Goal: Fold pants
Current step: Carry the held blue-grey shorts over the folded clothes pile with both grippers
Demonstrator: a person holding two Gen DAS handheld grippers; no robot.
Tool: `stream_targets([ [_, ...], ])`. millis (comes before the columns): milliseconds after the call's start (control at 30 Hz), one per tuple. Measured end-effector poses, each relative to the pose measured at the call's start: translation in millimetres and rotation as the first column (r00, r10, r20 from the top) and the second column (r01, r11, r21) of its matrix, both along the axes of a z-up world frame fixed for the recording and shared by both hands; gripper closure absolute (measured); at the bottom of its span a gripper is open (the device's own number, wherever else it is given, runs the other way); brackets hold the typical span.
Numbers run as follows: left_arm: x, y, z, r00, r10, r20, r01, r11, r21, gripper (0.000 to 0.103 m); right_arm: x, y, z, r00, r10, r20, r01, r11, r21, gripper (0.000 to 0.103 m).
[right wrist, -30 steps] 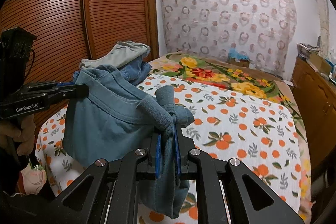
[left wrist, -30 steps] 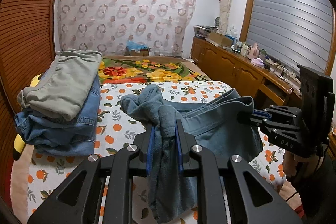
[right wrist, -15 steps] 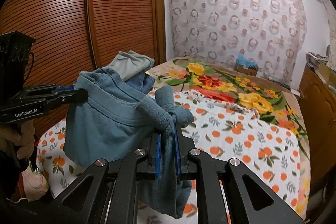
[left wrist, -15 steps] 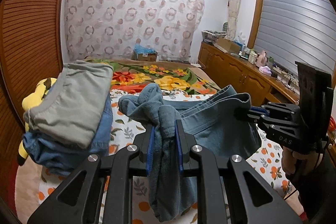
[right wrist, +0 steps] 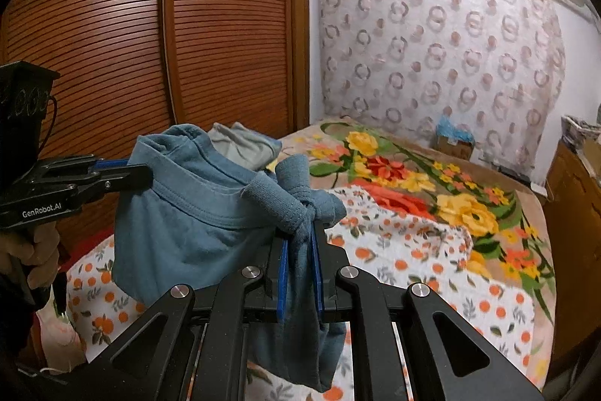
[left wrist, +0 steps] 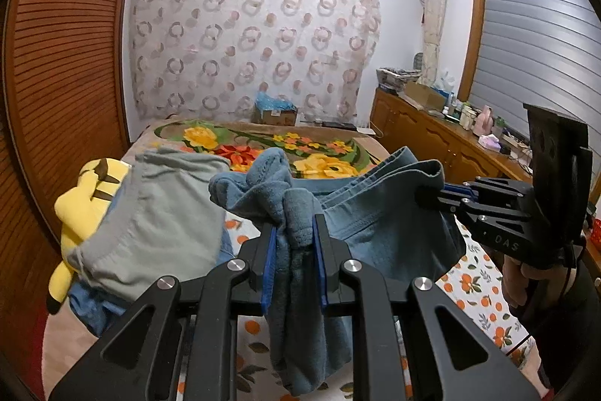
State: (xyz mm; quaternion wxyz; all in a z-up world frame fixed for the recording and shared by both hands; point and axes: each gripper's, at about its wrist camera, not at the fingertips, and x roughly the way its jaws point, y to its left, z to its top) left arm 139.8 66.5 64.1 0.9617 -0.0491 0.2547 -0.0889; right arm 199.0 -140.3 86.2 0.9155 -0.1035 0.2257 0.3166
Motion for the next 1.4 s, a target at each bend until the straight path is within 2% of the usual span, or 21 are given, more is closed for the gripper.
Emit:
stream_targets([
  [400,20.3,14.8,32.4,0.997,0.056,0.045,-0.059,0.997,0.050,0.084,42.8,12.3,11.4,0.996,0.070,0.052,-0.070,0.998,-0.003,0.092],
  [567,22.6,23.6,37.3,0.994,0.093,0.061,-0.097,0.993,0.066,0.084,52.5,20.3,18.0,0.991,0.100,0.086,-0.100,0.995,0.002,0.092],
  [767,8.5,39.4,34.9,0.985,0.155,0.082,-0.160,0.986,0.053,0.084,67.7,36.4,21.0,0.980,0.157,0.121,-0.159,0.987,0.004,0.092],
  [1000,-5.5,60.9,25.8,0.966,0.247,0.081,-0.250,0.968,0.033,0.084,89.4,52.1,10.1,0.964,0.234,0.128,-0.234,0.972,-0.021,0.092],
  [1400,14.3,82.7,-0.1,0.939,0.341,0.037,-0.342,0.940,0.016,0.084,134.2,77.5,-1.2,0.942,0.312,0.125,-0.304,0.949,-0.085,0.092],
])
